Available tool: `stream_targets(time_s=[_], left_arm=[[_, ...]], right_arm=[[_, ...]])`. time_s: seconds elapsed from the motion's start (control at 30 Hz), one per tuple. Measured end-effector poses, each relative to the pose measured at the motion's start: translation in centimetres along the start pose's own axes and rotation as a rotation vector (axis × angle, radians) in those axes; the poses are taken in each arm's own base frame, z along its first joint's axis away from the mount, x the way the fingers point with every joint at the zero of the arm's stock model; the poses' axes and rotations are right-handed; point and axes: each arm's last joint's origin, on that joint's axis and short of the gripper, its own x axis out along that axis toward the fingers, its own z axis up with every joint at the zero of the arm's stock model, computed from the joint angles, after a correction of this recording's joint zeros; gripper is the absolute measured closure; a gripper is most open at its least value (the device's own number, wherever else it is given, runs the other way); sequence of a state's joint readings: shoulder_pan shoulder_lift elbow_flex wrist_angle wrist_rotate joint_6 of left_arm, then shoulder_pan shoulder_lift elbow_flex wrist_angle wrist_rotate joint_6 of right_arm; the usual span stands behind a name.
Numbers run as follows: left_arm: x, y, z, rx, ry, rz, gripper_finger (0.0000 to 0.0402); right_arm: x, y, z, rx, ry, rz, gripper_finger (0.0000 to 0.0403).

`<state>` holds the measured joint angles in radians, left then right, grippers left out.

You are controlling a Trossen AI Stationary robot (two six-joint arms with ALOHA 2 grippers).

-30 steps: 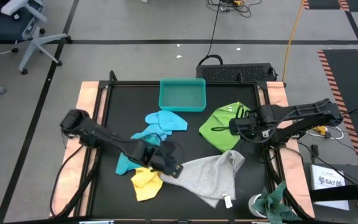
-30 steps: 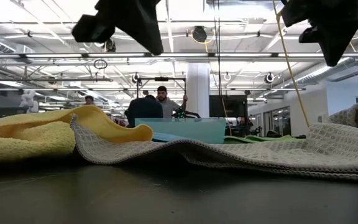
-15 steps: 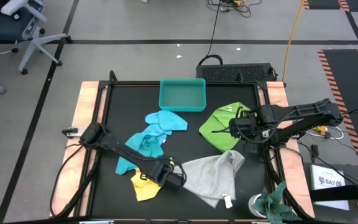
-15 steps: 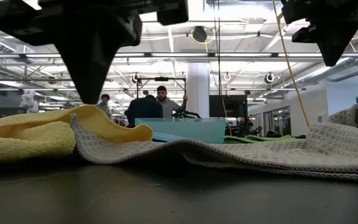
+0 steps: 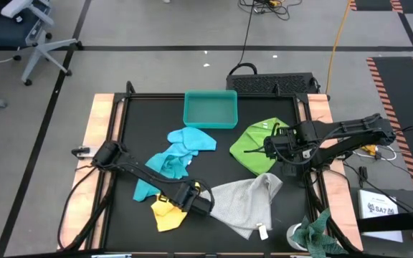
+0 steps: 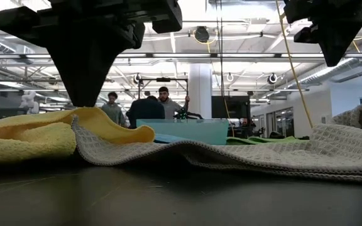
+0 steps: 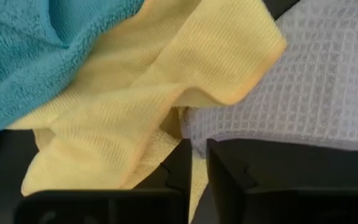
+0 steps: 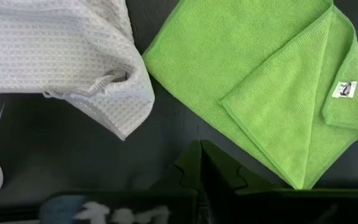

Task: Fold microfiber towels
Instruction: Fold the gray microfiber towel

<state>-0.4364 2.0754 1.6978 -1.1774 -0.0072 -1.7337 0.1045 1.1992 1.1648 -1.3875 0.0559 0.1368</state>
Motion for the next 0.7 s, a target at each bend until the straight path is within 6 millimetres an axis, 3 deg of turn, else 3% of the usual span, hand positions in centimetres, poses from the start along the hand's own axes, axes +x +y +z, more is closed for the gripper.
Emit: stream_targets(time_s=[0.33,0.7], left_arm=[[-0.02,-0.04,-0.09,-0.049,0.02,-0.003,0.0262],[0.31,-0.09,-0.05,-0.071,0.007,-0.016,0.0254]], right_arm=[[0.0,0.0,0.0,-0.019,0.0,0.0,0.0403],[0.0,0.0,0.0,-0.026,0.0,0.0,0.0403]])
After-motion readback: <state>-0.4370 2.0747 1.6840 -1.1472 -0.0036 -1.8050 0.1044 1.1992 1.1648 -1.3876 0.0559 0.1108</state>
